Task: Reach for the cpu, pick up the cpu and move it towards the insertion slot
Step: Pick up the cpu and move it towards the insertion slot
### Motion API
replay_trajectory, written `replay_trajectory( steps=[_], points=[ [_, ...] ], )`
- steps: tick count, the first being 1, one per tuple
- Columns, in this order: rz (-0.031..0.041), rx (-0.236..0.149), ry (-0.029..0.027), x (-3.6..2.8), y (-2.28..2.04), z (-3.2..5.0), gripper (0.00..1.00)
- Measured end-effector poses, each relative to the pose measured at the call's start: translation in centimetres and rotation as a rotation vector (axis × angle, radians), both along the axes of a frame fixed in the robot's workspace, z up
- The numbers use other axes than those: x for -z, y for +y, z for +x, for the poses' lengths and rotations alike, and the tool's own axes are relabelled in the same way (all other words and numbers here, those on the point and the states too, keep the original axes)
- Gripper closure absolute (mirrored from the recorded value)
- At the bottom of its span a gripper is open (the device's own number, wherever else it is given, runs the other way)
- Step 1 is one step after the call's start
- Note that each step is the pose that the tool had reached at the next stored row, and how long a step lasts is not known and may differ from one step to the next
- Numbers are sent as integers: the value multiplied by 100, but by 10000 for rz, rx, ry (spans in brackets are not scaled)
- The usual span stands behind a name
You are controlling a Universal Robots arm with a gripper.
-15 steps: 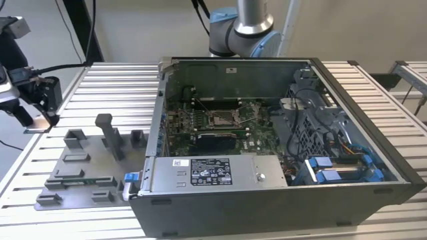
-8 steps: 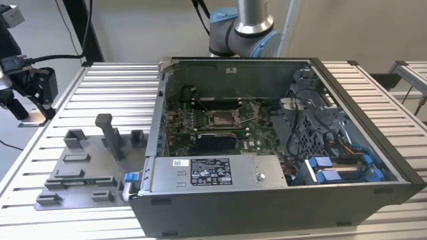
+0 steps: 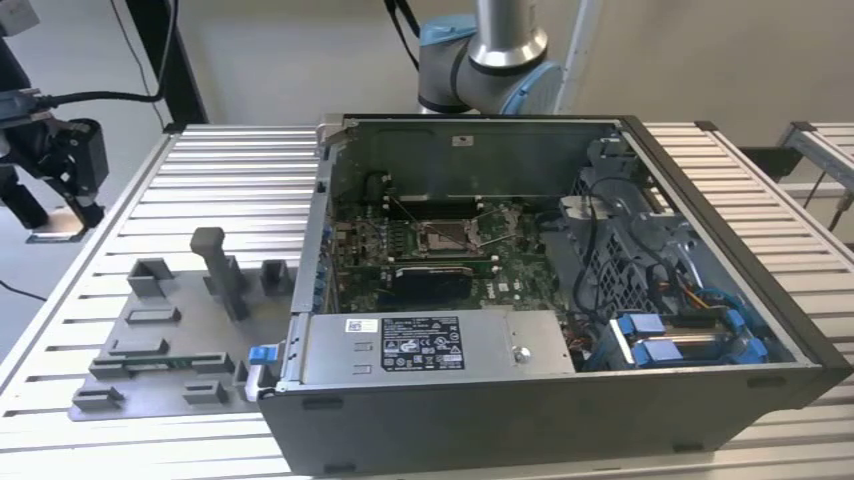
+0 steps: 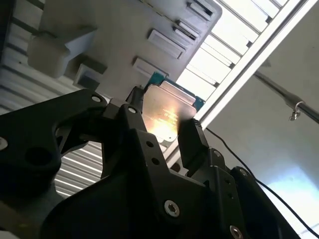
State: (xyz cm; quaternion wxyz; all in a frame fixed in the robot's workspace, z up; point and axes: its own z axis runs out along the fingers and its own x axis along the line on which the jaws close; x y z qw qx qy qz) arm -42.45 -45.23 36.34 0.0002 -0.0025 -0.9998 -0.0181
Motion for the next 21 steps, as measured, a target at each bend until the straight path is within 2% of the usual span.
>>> replay_trajectory(
  steps=[13,21],
  points=[
    [-14,1,-1,-201,0,0,100],
    [-16,0,0,-365,0,0,100]
  ],
)
